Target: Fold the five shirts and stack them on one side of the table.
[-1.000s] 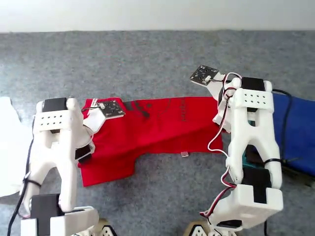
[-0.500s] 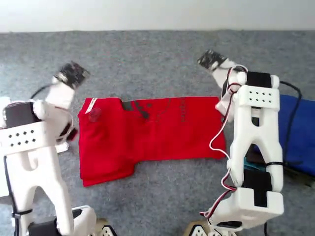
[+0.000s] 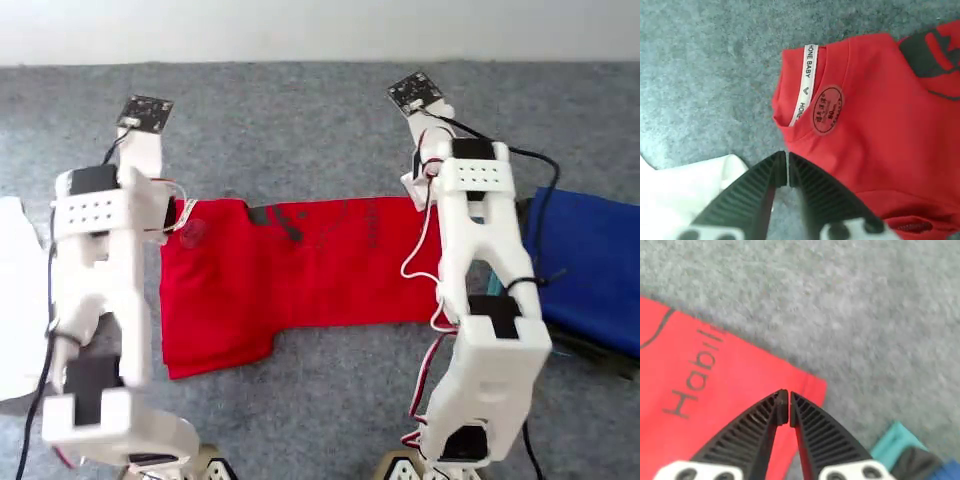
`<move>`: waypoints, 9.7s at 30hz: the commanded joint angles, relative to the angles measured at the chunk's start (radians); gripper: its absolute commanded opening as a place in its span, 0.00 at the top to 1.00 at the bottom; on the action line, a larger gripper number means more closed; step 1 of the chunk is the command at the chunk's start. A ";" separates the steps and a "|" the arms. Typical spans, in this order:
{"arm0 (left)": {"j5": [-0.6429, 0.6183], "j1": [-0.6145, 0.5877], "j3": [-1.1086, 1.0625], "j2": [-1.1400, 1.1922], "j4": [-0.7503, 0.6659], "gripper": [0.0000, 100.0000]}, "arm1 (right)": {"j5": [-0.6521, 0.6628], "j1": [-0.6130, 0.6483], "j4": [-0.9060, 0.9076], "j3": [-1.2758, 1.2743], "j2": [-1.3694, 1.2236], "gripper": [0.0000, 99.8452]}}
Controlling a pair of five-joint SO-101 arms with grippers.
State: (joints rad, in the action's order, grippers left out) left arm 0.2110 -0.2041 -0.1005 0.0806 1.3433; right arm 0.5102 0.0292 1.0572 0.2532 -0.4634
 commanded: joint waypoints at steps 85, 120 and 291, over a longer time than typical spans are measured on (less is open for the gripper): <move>0.040 -0.311 0.202 -0.304 0.410 0.94 | -0.353 -0.068 0.737 0.980 -0.585 0.89; 0.044 -0.311 0.202 -0.304 0.410 0.94 | -0.359 -0.047 0.731 0.872 -0.558 0.90; 0.250 -0.957 0.332 -0.331 0.408 0.94 | -0.071 0.892 0.722 1.229 -0.587 0.99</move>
State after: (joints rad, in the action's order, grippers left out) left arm 0.4549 -1.1769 0.1956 -0.2217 1.7346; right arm 0.4335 0.9682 1.7538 1.4484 -1.1262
